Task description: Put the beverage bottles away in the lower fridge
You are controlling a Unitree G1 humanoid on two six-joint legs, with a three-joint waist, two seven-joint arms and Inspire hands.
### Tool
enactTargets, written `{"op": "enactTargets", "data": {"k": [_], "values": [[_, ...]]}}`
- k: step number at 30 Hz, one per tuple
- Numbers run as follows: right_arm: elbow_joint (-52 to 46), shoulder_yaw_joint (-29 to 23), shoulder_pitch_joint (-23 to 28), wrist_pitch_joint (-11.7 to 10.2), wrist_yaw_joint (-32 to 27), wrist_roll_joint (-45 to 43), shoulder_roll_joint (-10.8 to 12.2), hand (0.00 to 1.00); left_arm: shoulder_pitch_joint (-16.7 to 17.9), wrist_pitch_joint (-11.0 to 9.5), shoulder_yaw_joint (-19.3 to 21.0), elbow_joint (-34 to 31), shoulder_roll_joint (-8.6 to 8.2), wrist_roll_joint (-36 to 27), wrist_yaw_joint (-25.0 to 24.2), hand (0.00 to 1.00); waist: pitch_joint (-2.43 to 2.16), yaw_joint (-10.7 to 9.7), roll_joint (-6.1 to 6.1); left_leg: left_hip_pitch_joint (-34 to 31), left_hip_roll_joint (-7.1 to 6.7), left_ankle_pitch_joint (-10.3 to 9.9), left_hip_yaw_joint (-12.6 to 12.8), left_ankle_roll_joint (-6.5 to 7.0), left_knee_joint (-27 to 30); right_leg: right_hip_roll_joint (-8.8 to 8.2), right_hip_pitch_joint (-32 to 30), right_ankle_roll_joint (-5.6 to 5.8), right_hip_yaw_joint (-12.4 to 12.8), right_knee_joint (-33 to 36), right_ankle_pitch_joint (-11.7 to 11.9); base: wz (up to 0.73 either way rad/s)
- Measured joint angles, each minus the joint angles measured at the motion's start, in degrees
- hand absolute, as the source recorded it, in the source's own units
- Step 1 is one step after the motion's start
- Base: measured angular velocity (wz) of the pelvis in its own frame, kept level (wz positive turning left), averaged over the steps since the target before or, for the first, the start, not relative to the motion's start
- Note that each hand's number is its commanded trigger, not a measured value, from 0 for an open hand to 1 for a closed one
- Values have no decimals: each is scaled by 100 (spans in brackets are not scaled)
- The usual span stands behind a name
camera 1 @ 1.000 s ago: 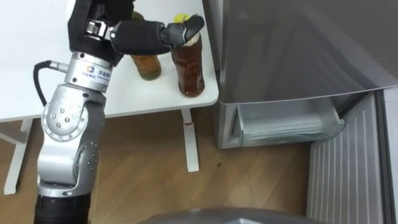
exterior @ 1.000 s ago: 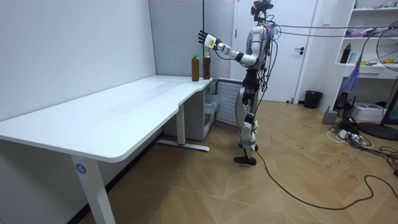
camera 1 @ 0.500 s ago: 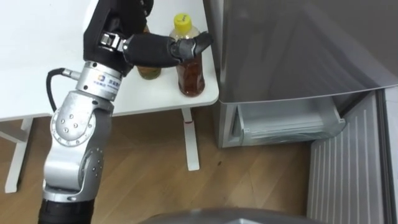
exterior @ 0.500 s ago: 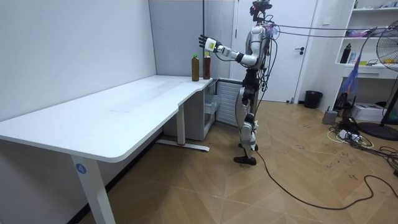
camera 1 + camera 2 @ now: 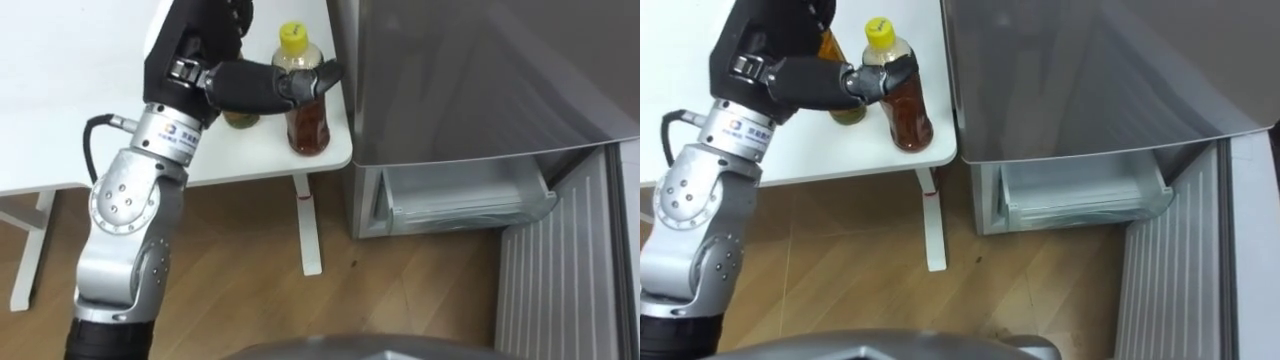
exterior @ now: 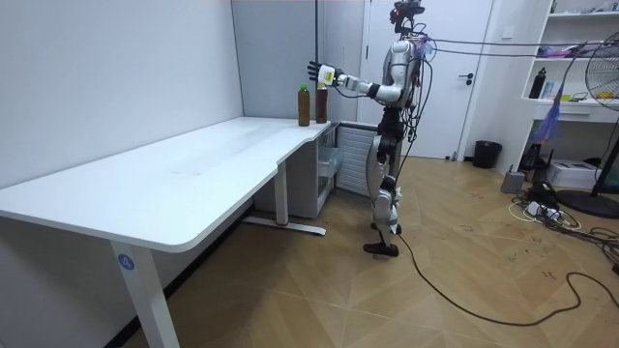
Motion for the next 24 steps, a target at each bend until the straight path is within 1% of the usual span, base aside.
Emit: {"op": "enactTargets", "data": {"k": [3,7,15,24], "values": [[43,0,2,2,2,1,32,0,112,41,0,40,-1,-2,0,0,-6,-1,-35,-3,1,0,-1,0,1,0,0,0,1,1,0,0],[107,-2,8,7,7,-6,61,0,119,41,18,64,-11,0,3,0,-5,6,-64,1,1,0,-1,0,-2,0,0,0,6,16,0,0],[75,-11,12,122,84,-69,60,0,121,58,36,575,-15,73,-7,0,-1,5,-70,-3,4,0,10,0,-2,1,-33,-3,27,102,-4,0],[81,-11,10,131,84,-73,59,0,121,99,38,657,-16,128,-105,0,-8,6,-51,-4,14,-1,10,-1,-46,13,-54,-4,28,107,-4,0]]}}
